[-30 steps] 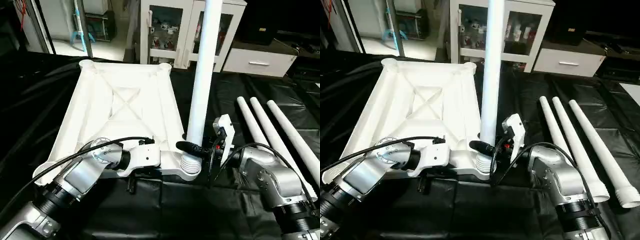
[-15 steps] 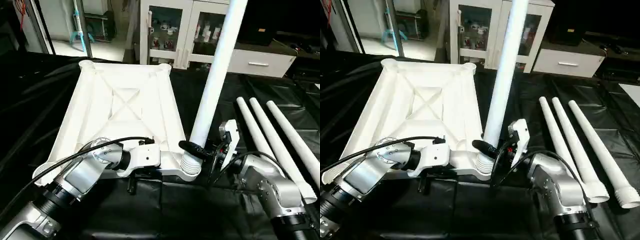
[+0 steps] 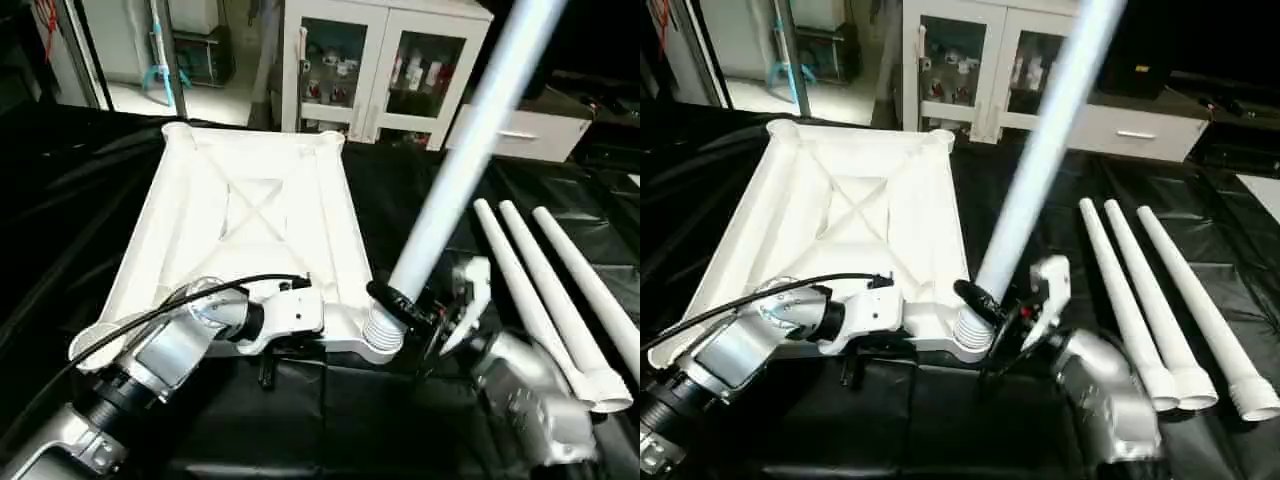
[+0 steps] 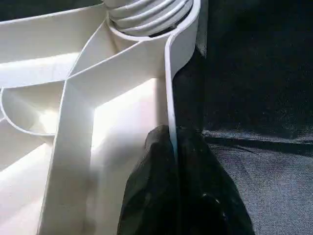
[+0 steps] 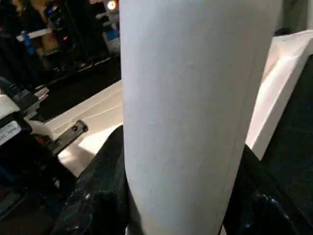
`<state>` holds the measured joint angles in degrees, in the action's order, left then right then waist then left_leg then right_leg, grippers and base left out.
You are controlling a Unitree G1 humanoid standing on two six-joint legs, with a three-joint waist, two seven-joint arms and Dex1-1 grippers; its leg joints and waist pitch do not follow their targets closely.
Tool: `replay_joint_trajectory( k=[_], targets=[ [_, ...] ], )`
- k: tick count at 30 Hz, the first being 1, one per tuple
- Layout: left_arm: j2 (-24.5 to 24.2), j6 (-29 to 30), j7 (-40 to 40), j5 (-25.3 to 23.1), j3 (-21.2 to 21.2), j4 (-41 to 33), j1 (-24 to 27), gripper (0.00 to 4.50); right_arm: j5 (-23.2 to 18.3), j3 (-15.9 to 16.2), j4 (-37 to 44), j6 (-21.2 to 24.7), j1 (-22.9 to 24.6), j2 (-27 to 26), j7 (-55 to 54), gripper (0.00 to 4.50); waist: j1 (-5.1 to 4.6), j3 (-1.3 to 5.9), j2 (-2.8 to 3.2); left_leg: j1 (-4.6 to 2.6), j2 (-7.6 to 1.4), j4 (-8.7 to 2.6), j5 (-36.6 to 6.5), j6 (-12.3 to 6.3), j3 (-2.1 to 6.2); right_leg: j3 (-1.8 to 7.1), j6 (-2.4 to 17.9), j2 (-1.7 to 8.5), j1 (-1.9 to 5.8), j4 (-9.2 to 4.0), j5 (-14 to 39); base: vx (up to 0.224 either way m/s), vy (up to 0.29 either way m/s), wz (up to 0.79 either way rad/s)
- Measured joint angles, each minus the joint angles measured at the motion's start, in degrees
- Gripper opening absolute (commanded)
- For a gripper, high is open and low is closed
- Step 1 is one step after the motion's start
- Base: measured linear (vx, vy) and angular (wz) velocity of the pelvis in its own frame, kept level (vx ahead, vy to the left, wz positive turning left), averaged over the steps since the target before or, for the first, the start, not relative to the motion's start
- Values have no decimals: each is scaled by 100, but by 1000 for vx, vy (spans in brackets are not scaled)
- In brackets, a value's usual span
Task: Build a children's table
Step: Pick table leg
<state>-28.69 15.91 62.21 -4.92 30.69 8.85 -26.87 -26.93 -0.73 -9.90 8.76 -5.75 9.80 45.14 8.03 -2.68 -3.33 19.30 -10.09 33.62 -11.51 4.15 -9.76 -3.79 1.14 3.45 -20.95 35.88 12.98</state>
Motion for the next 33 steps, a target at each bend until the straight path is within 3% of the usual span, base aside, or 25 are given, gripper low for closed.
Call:
replay_joint_trajectory(
  k=[5,22,26,33],
  targets=[
    [48,3,-19,-41,-1,37,-1,0,92,27,-31,-282,97,-64,-48,186,0,3,-2,-23,7,-81,0,0,1,-17,-3,0,15,-112,1,0,0,0],
    [87,3,-20,-50,0,157,-33,0,544,341,-179,-1064,169,80,22,186,-3,28,-28,-30,10,-87,0,-1,-1,-11,0,0,10,-109,0,0,0,0],
    [93,3,-22,-60,0,210,-43,0,814,491,-263,-1327,144,138,-11,186,-8,34,-36,-34,10,-93,0,-1,-1,-11,-2,0,9,-110,1,0,0,0],
    [113,8,-150,-132,-2,268,-57,0,985,587,-547,-1586,-5,140,-99,186,-90,38,-44,-28,12,-141,-1,-1,2,-28,-4,0,15,-218,2,0,0,0]
  ],
)
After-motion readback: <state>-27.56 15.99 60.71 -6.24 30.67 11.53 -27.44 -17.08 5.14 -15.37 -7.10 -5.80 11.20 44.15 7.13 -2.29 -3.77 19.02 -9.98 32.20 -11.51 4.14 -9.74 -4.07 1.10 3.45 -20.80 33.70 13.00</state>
